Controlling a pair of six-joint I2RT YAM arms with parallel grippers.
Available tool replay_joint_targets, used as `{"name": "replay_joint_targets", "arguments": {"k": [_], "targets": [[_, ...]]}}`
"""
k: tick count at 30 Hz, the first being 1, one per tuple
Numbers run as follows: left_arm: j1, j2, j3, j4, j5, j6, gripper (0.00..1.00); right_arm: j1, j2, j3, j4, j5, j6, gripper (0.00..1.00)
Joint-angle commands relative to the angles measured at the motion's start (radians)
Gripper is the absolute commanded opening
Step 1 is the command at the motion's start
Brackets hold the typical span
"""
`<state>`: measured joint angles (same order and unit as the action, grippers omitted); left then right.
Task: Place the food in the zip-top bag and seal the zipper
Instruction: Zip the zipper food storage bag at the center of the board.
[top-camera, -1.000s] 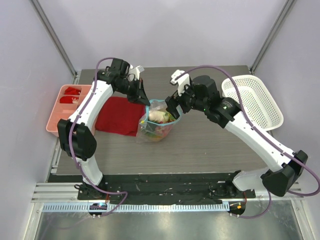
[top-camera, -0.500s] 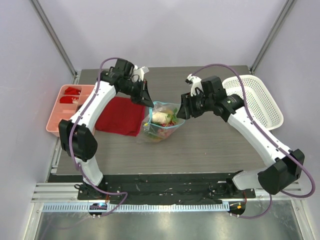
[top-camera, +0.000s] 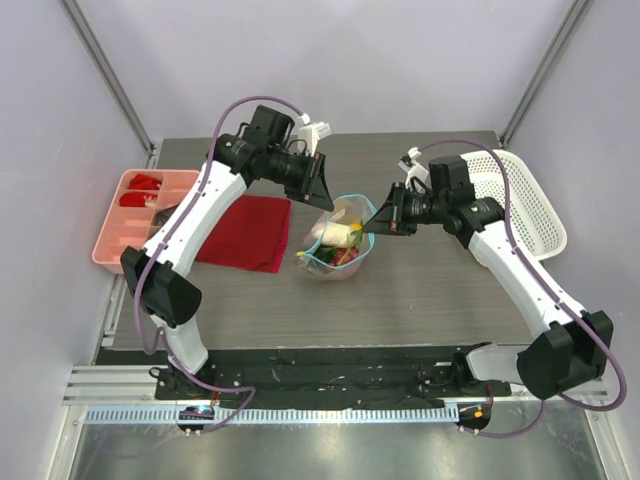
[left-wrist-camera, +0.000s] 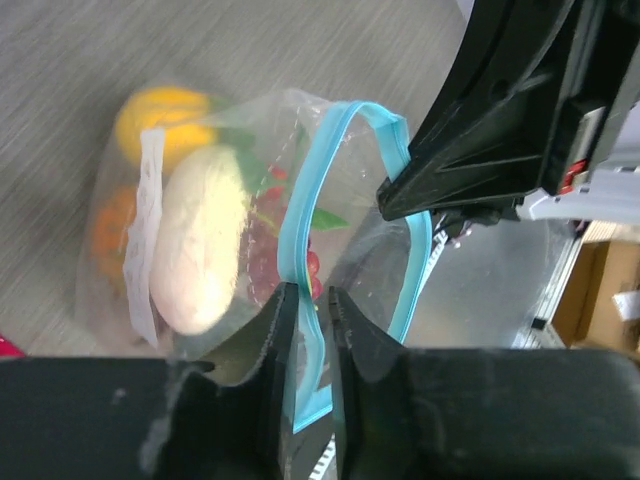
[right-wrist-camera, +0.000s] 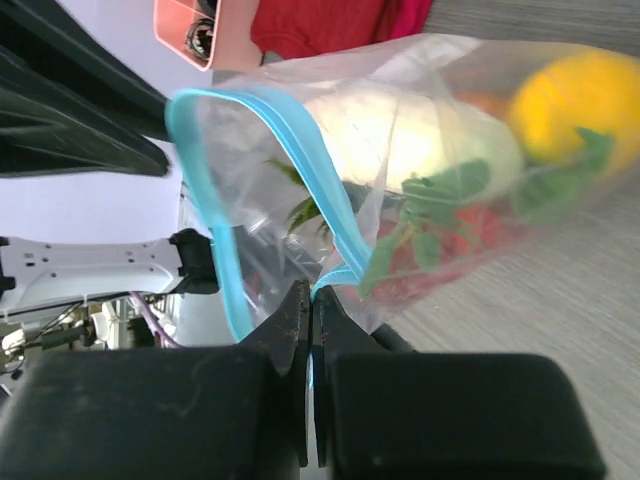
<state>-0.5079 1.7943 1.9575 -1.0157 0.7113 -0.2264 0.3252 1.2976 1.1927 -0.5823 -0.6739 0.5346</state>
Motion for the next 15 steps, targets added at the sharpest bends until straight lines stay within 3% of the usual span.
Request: {"name": "replay_joint_targets", "arguments": {"k": [1,3,4,5,6,10,15], "targets": [[-0.003,-0.068,-0.047,-0.023,0.019,0.099,0.31,-0.002,-0.054,-0.045,0.085,-0.014,0.093,0.01],[0.043,-0.136,-0.153,0.062,0.03,0.093,0.46,-0.005,-0.061,-0.059,0.084,-0.004,0.108,0.01],[0.06,-0.176,-0.202,0.101,0.028,0.091,0.58,-0.006,-0.064,-0.061,0.081,-0.003,0.111,0.01],[0.072,-0.282,-0.26,0.156,0.017,0.097,0.63,-0.006,-0.067,-0.065,0.084,0.007,0.113,0.01],[0.092,-0.339,-0.401,0.21,-0.005,0.107,0.68,-0.009,-0.07,-0.067,0.084,0.011,0.114,0.01],[0.101,-0.625,-0.728,0.506,-0.162,0.2,0.95,-0.025,-0.081,-0.081,0.082,0.017,0.116,0.01],[0.103,-0.804,-0.997,0.656,-0.067,0.295,0.95,-0.037,-0.081,-0.093,0.091,0.011,0.142,0.01]]}}
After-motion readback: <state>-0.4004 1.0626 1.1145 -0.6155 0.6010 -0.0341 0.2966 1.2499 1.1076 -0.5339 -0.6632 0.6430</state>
